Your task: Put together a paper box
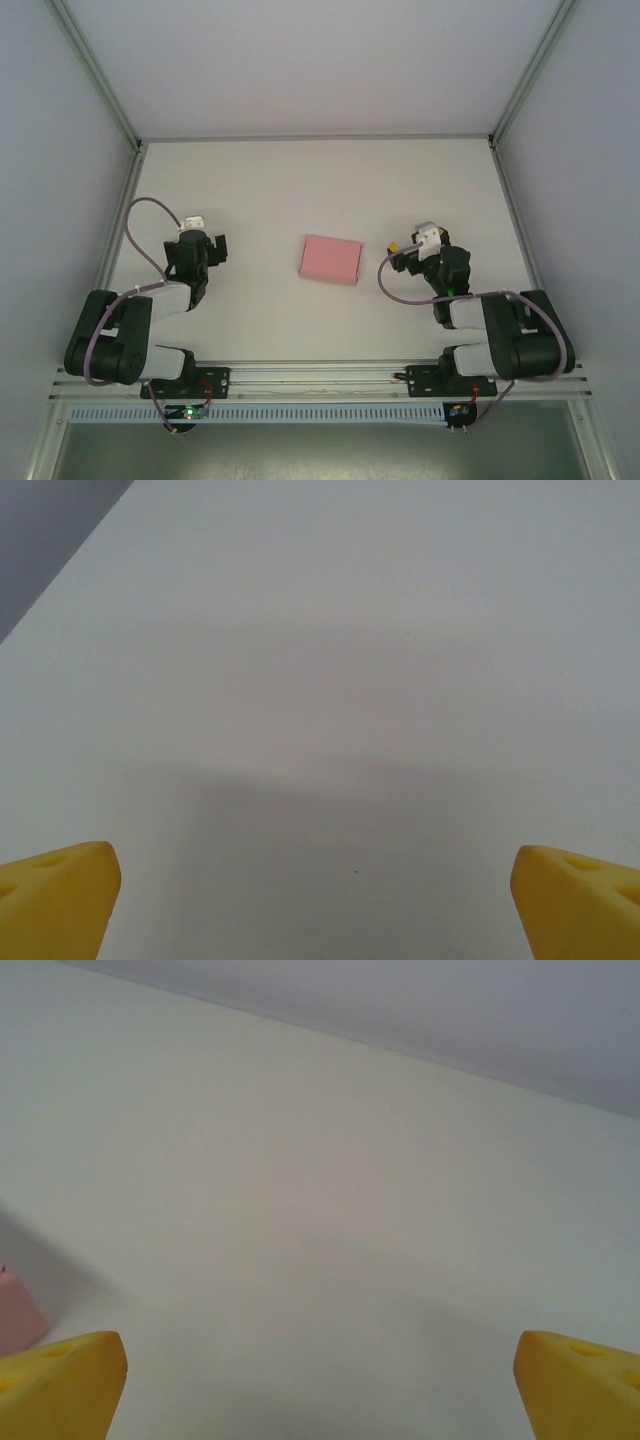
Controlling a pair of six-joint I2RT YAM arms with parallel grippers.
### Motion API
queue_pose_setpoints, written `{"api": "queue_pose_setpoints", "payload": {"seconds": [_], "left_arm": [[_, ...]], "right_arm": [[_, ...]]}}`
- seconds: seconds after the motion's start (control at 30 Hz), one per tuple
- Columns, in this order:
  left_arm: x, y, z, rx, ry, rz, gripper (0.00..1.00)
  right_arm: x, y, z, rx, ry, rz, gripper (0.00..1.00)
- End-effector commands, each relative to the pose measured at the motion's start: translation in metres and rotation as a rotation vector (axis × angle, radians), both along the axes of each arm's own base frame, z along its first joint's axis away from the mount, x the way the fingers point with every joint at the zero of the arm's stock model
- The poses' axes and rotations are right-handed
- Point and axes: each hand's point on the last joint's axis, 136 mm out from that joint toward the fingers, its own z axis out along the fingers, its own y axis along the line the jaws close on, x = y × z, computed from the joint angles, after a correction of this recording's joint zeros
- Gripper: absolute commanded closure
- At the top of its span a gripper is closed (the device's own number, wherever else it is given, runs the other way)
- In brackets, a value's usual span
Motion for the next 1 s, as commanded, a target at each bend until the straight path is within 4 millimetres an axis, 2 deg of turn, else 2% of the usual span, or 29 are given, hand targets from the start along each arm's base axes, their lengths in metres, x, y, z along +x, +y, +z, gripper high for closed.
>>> {"api": "queue_pose_setpoints", "payload": {"seconds": [0.0, 0.03, 0.07, 0.13, 0.17, 0.23, 0.3, 0.33, 0.37, 0.4, 0.47, 0.5, 0.57, 0.97], "left_arm": [[0.018, 0.004, 0.036, -0.022, -0.272, -0.031, 0.00], [0.020, 0.008, 0.026, -0.043, -0.287, -0.026, 0.00], [0.028, 0.008, 0.032, -0.036, -0.335, -0.046, 0.00], [0.031, 0.007, 0.020, -0.070, -0.189, -0.043, 0.00], [0.038, 0.010, 0.018, -0.057, -0.180, -0.024, 0.00], [0.042, 0.002, 0.020, -0.032, -0.192, -0.058, 0.00], [0.040, 0.005, 0.017, -0.034, -0.170, -0.039, 0.00], [0.042, 0.005, 0.020, -0.028, -0.196, -0.040, 0.00], [0.041, 0.006, 0.019, -0.032, -0.183, -0.036, 0.00], [0.040, 0.005, 0.016, -0.038, -0.159, -0.036, 0.00], [0.041, 0.005, 0.018, -0.032, -0.179, -0.039, 0.00], [0.041, 0.005, 0.018, -0.034, -0.175, -0.038, 0.00], [0.041, 0.005, 0.018, -0.034, -0.169, -0.038, 0.00], [0.041, 0.005, 0.018, -0.034, -0.168, -0.039, 0.00]], "right_arm": [[0.011, -0.012, 0.051, 0.103, -0.186, -0.012, 0.02], [0.016, -0.018, 0.049, 0.122, -0.152, -0.025, 0.02], [0.023, -0.021, 0.047, 0.137, -0.123, -0.033, 0.02], [0.035, -0.028, 0.044, 0.168, -0.095, -0.067, 0.02], [0.041, -0.036, 0.039, 0.184, -0.059, -0.100, 0.02], [0.054, -0.043, 0.035, 0.183, -0.019, -0.138, 0.02], [0.055, -0.045, 0.034, 0.156, -0.024, -0.177, 0.02], [0.049, -0.049, 0.024, 0.128, -0.027, -0.226, 0.02], [0.044, -0.049, 0.030, 0.124, -0.120, -0.267, 0.02], [0.043, -0.050, 0.035, 0.121, -0.141, -0.286, 0.02], [0.053, -0.061, 0.022, 0.100, -0.016, -0.353, 0.02], [0.059, -0.058, 0.021, 0.106, -0.013, -0.333, 0.02], [0.057, -0.065, 0.025, 0.145, -0.046, -0.348, 0.02], [0.057, -0.063, 0.023, 0.112, -0.027, -0.356, 0.02]]}}
